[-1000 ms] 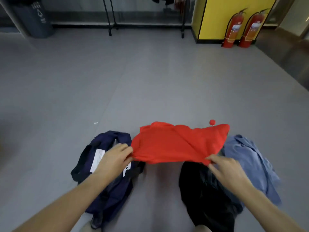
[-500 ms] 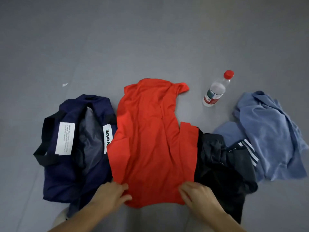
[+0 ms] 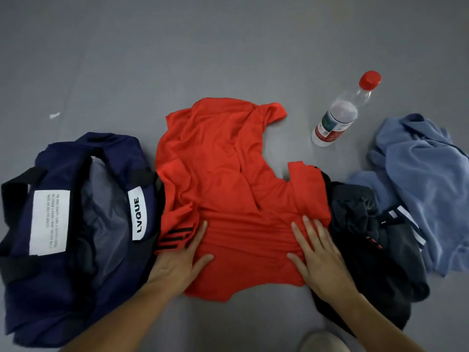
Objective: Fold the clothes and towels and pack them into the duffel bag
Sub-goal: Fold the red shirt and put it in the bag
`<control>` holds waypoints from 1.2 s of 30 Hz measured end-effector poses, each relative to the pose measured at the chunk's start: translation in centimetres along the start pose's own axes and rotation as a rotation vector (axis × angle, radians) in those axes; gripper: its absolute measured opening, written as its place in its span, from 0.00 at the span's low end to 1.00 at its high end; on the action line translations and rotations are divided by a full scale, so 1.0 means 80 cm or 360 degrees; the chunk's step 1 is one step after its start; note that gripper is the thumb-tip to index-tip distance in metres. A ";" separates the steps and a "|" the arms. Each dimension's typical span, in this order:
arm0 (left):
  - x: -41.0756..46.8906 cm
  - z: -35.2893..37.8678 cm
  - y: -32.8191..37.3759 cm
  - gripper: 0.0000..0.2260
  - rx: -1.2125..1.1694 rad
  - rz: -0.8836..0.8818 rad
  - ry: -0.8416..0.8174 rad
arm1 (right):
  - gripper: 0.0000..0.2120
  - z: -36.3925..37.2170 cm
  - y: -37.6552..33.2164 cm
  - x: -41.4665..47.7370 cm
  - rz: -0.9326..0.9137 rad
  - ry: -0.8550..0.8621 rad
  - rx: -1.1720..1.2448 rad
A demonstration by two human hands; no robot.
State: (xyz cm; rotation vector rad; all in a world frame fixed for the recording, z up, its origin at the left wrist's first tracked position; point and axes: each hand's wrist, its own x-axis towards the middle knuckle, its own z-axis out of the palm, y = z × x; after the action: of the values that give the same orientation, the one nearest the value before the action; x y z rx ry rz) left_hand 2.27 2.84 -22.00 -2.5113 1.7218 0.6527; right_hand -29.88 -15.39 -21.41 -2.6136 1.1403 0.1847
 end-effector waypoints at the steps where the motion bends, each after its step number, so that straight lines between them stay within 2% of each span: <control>1: 0.011 -0.003 -0.004 0.36 0.0011 0.0056 0.0007 | 0.36 -0.003 0.006 0.005 0.0016 0.0004 0.0034; 4: 0.024 -0.011 -0.018 0.35 0.0022 0.0184 0.0033 | 0.35 -0.018 0.013 0.012 0.0121 0.0055 0.0342; 7: 0.002 -0.005 -0.032 0.35 -0.0007 0.0222 0.0030 | 0.31 -0.023 0.023 -0.016 0.0251 0.0274 0.0552; 11: -0.037 0.004 -0.059 0.36 0.0007 0.0201 -0.0067 | 0.32 -0.010 0.045 -0.061 0.0206 0.0175 0.0417; 15: -0.067 0.006 -0.077 0.38 0.0008 0.0183 -0.0142 | 0.34 -0.016 0.049 -0.059 0.0222 0.0105 0.0393; 24: -0.081 -0.005 -0.095 0.43 0.0112 0.0174 -0.0203 | 0.31 -0.021 0.040 -0.063 0.0136 0.0194 0.0362; 27: -0.076 -0.015 -0.048 0.39 0.0089 0.0142 -0.0112 | 0.24 -0.034 0.025 -0.055 0.0209 0.0462 0.0472; 30: -0.047 -0.004 0.036 0.31 -0.0068 0.0372 0.0045 | 0.18 -0.061 0.007 -0.023 0.0373 0.0742 0.0688; 33: 0.008 0.007 0.137 0.30 -0.0087 0.0392 0.0142 | 0.23 -0.084 0.000 0.024 0.0565 0.0775 0.0753; 36: 0.038 0.026 0.207 0.32 0.0050 0.0386 0.0051 | 0.32 -0.092 0.019 0.061 0.0875 0.0644 0.0726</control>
State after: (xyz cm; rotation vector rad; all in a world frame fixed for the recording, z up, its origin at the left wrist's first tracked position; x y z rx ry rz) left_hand -12.31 -5.77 -21.54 -2.3256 2.0510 0.5935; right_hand -27.64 -22.01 -15.86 -1.9359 1.7722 -0.4638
